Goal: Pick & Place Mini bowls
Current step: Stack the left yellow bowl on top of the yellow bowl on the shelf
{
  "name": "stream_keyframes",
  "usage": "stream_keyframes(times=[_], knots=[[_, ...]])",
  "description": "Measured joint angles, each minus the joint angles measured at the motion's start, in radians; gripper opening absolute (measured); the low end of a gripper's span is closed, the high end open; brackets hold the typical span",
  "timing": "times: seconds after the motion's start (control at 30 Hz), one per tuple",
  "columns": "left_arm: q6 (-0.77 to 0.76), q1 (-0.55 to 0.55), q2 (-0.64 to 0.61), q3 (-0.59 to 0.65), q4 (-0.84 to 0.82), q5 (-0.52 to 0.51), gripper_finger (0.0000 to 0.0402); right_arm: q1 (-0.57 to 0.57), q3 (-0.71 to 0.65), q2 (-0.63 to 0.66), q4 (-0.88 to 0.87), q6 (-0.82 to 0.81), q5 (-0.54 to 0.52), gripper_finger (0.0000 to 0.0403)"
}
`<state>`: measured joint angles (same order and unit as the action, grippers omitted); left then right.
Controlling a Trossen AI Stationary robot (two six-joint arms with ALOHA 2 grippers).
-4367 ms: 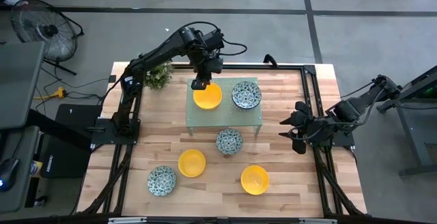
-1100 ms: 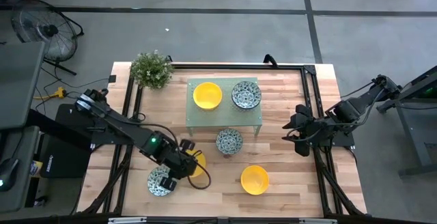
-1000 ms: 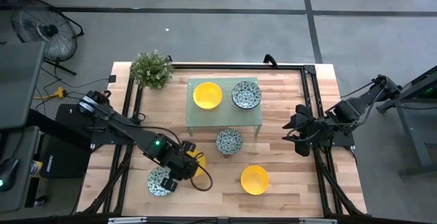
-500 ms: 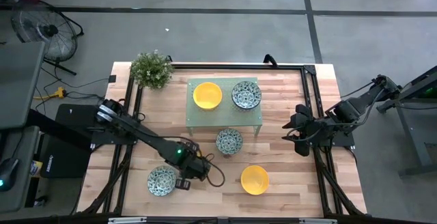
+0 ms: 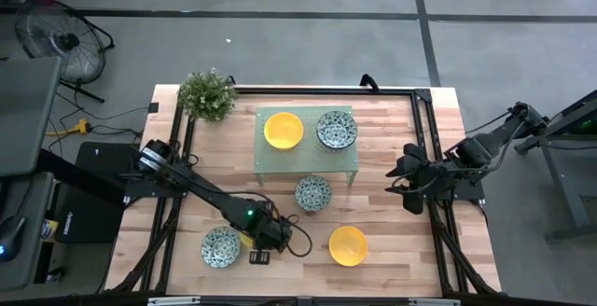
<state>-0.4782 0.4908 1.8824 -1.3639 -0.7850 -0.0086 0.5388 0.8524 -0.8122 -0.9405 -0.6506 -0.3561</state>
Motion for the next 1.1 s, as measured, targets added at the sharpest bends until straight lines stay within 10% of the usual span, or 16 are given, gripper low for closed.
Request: stream_keyframes(times=[0.53, 1.1], knots=[[-0.103, -0.035, -0.002, -0.090, -0.003, -0.026, 0.0123, 0.000, 0.000, 0.000, -0.003, 0.118, 0.132, 0.0195], [-0.608, 0.000, 0.032, -0.147, -0.016, -0.094, 0.0123, 0.005, 0.000, 0.003, -0.279, 0.207, 0.232, 0.0195]])
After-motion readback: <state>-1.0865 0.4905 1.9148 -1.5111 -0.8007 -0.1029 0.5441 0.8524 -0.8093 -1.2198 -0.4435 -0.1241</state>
